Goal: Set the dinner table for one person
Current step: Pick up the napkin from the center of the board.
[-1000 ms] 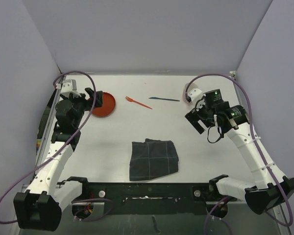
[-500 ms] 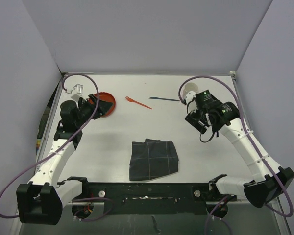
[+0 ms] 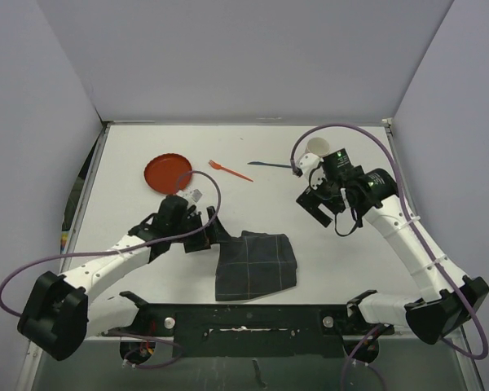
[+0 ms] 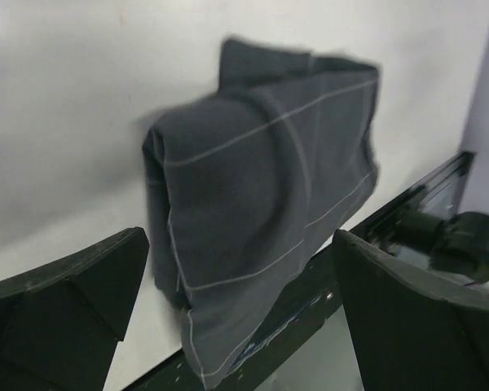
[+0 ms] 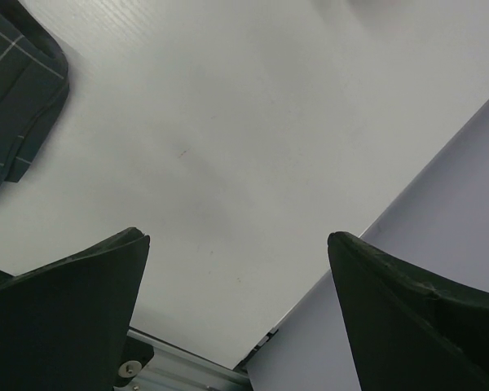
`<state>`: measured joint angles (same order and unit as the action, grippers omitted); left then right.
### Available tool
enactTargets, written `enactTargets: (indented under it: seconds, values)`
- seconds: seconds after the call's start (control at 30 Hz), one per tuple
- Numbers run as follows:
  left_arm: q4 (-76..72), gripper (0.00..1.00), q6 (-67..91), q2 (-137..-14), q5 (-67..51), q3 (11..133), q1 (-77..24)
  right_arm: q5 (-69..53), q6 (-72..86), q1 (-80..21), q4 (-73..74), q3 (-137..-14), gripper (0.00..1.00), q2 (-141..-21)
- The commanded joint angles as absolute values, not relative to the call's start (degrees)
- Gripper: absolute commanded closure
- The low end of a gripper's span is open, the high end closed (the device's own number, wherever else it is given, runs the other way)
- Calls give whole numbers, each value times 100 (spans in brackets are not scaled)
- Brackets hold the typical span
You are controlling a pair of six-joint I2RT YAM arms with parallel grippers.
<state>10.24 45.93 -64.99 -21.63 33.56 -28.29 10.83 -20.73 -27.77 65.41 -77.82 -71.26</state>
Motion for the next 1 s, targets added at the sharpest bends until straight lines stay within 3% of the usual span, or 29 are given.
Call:
enactTargets:
  seconds: [0.0, 0.17, 0.43, 0.63, 0.7, 0.9, 0.97]
  values:
    - [1990, 2, 4632, -6896, -1412, 3714, -3522, 921, -2048, -2777, 6141, -7659, 2, -7165]
    - [2260, 2, 4609, -7442, -1043, 3889, -3832, 930, -2022, -2760, 6136, -7619, 2, -7213]
    - [1389, 2, 4345, -7845, -730, 4062, -3869, 740, -2057, -2653, 6222, -7512, 2, -7001]
    - [1029, 9, 3956, -8656, -1139, 4964, -3886, 519, -1991, -2512, 6158, -7325, 2, -6987]
    - [869, 17, 3976, -8904, -1326, 5065, -3890, 470, -1986, -2478, 6161, -7329, 2, -6990]
    - [502, 66, 4134, -9156, -1839, 5089, -3892, 532, -2012, -2457, 6088, -7199, 2, -6924]
    - [547, 72, 4119, -9051, -1886, 5100, -3889, 536, -2013, -2456, 6058, -7145, 2, -6938]
